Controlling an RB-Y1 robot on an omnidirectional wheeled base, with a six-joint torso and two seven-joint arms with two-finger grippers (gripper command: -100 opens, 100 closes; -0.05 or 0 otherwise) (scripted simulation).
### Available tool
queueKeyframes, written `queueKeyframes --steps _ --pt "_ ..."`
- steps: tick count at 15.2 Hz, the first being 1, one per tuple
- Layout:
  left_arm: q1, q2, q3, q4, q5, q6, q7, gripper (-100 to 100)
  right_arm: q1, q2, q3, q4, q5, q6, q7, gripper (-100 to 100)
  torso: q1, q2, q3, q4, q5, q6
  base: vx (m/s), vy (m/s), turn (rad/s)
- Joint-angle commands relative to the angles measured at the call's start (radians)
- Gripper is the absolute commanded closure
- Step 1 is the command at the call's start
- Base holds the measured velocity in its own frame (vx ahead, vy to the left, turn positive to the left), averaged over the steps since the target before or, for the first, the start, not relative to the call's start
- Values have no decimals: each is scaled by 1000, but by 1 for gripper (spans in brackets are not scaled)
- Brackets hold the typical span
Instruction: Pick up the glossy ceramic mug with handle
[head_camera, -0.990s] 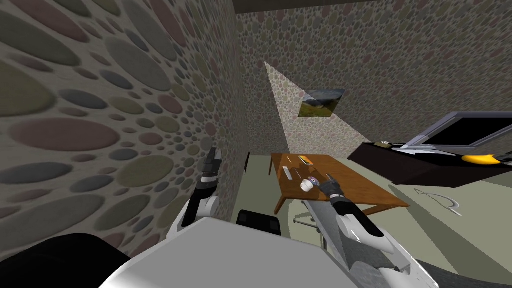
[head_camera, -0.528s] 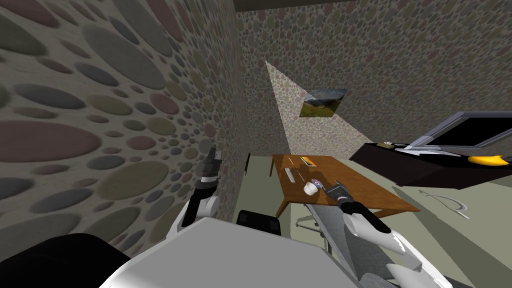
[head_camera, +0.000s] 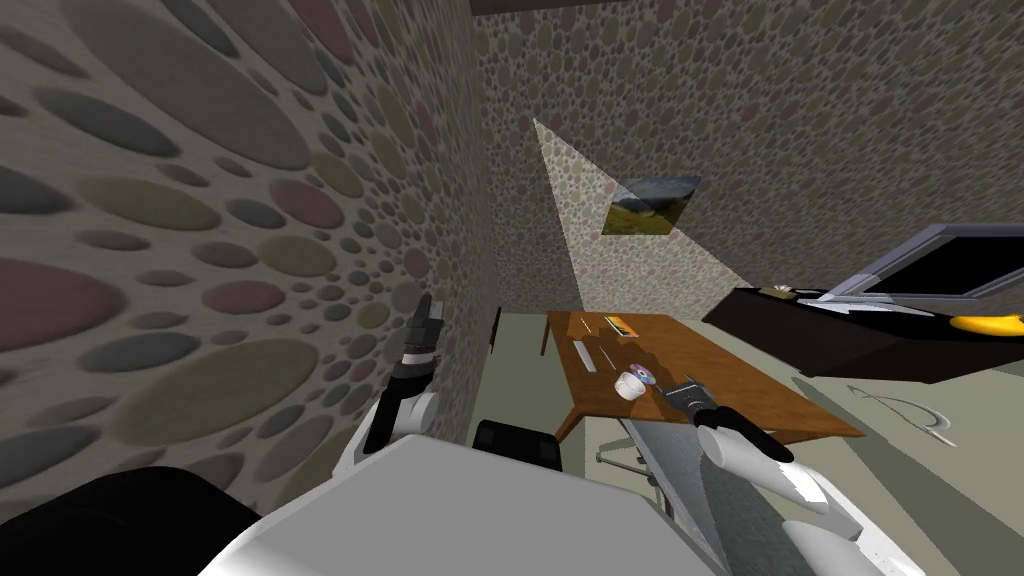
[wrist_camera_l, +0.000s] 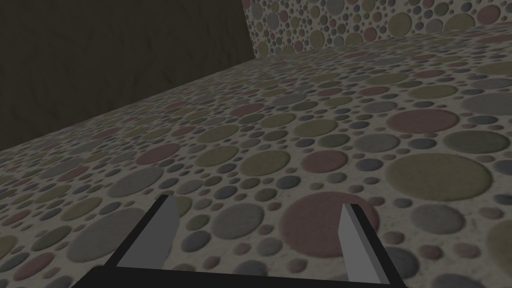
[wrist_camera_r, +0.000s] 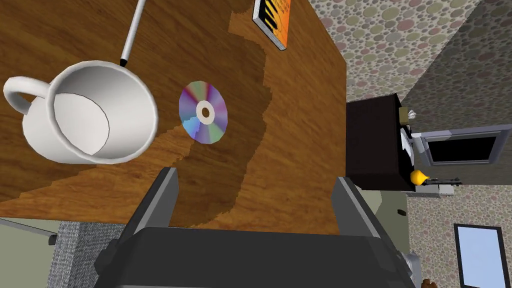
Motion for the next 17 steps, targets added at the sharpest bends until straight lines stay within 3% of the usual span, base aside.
queueKeyframes --steps 1,3,4,6,7,9,10,12,13,14,15,17 --pt "0 0 0 0 0 0 0 0 -35 -24 -17 50 -38 50 -45 -100 0 0 0 0 0 0 83 39 0" --pt "0 0 0 0 0 0 0 0 -35 -24 -17 84 -38 73 -45 -100 1 -1 -1 0 0 0 81 43 2" --pt "0 0 0 0 0 0 0 0 -62 -40 -35 121 -68 103 -83 -100 0 -1 0 0 0 0 97 50 2" --pt "0 0 0 0 0 0 0 0 -62 -40 -35 144 -68 131 -83 -100 1 -2 -1 0 0 0 83 46 -4" --pt "0 0 0 0 0 0 0 0 -88 -55 -52 175 -98 165 -119 -100 1 -1 -1 0 0 0 99 41 -1" --pt "0 0 0 0 0 0 0 0 -88 -55 -52 204 -98 189 -119 -100 1 -3 -1 0 0 0 104 35 -2" --pt "0 0 0 0 0 0 0 0 -114 -69 -69 242 -127 221 -155 -100 0 -2 -1 -1 0 0 99 37 -2" --pt "0 0 0 0 0 0 0 0 -114 -69 -69 264 -127 246 -155 -100 0 -2 -1 -1 0 0 88 32 -2" --pt "0 0 0 0 0 0 0 0 -139 -81 -85 305 -156 275 -189 -100 0 -1 -1 0 0 0 92 36 -9" --pt "0 0 0 0 0 0 0 0 -139 -81 -85 323 -156 294 -189 -100 0 -2 -1 0 0 0 106 42 -7" --pt "0 0 0 0 0 0 0 0 -139 -81 -85 323 -156 302 -189 -100 0 -2 -1 0 0 0 79 28 -4" --pt "0 0 0 0 0 0 0 0 -163 -94 -101 380 -183 351 -222 -100 0 -2 -1 0 0 0 98 45 -8"
